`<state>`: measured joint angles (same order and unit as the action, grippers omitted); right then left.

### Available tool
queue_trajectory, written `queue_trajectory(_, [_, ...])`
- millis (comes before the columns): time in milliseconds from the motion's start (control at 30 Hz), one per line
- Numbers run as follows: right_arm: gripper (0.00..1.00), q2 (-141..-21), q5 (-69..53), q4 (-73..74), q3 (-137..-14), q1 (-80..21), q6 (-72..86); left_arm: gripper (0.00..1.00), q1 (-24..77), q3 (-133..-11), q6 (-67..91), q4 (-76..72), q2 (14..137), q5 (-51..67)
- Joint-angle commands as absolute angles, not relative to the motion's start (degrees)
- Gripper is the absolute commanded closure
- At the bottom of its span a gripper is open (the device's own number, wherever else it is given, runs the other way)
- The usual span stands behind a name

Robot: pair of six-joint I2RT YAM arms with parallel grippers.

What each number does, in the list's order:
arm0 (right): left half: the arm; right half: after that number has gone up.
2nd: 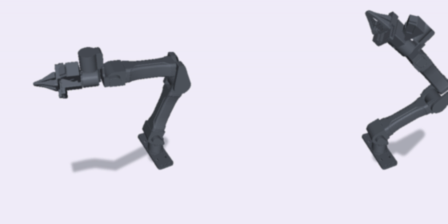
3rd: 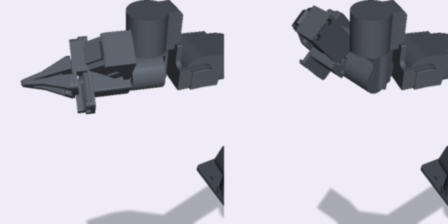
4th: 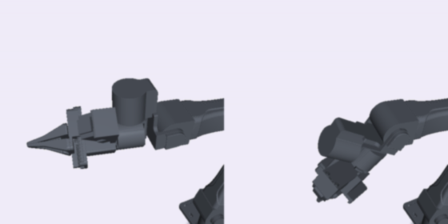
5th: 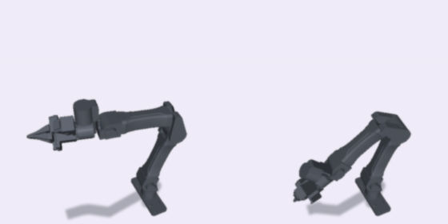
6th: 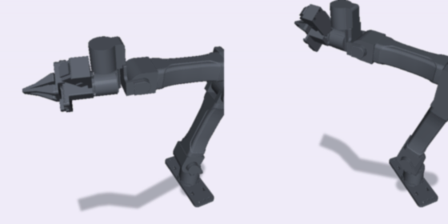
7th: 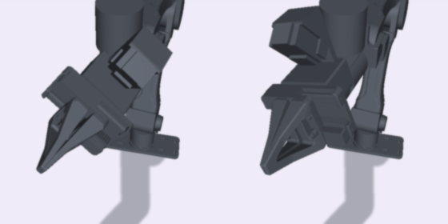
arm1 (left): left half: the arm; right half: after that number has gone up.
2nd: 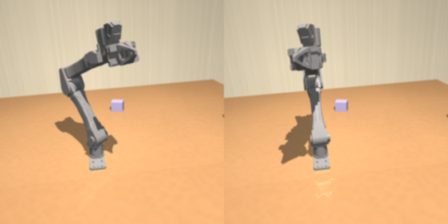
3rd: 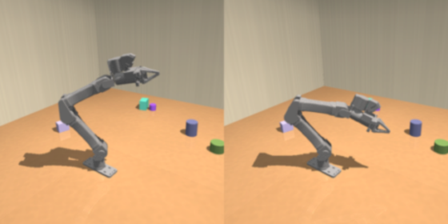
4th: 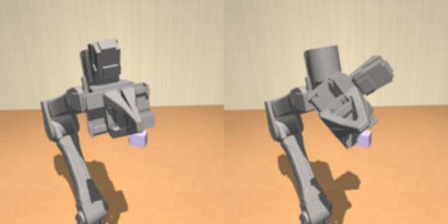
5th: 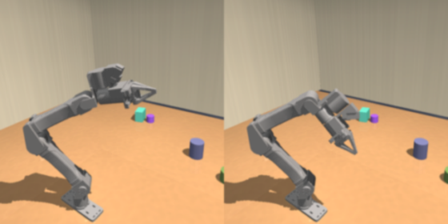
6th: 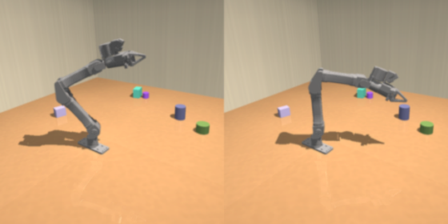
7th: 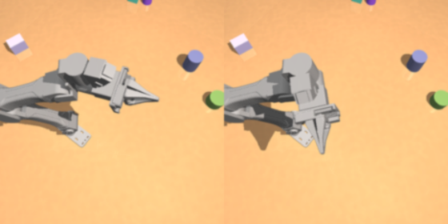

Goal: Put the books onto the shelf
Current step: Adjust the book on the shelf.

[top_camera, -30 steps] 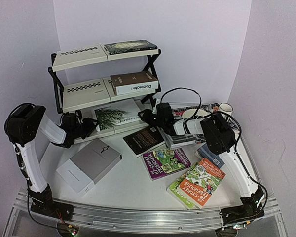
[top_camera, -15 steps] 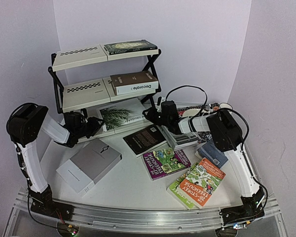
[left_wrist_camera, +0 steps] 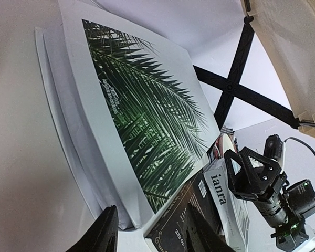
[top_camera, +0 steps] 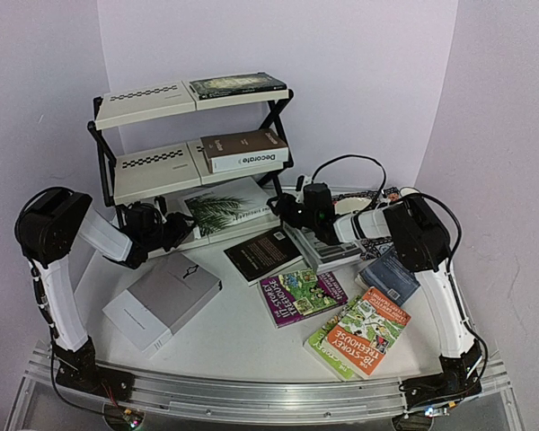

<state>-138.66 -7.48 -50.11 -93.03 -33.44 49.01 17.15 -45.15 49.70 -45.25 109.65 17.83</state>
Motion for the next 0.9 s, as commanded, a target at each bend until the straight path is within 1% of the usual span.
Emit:
queue_trajectory(0, [0.47, -137.27, -7.24, -49.55, -95.47, -32.06, 48.11, 0.55, 17.14, -46.11, 49.96, -47.28, 108.92, 15.63])
queue_trajectory(400, [0.47, -144.99, -7.71, -42.94, -108.32, -31.84, 46.5, 0.53, 16.45, -44.4, 49.99, -47.17, 107.14, 13.47])
queue_trajectory(533, [0.5, -146.91, -7.56, -41.69, -110.74, -31.82, 46.49, 0.53, 16.05, -44.7, 50.01, -47.15, 107.39, 14.13])
queue_trajectory(700, [0.5, -149.62, -7.98, -38.26, -115.17, -31.85, 46.54, 0.53, 15.93, -45.64, 49.84, -47.16, 108.1, 15.27])
queue_trajectory(867, [0.52, -151.34, -9.27, -34.72, -118.58, -31.98, 47.48, 0.53, 15.77, -46.22, 49.73, -47.18, 108.94, 15.81])
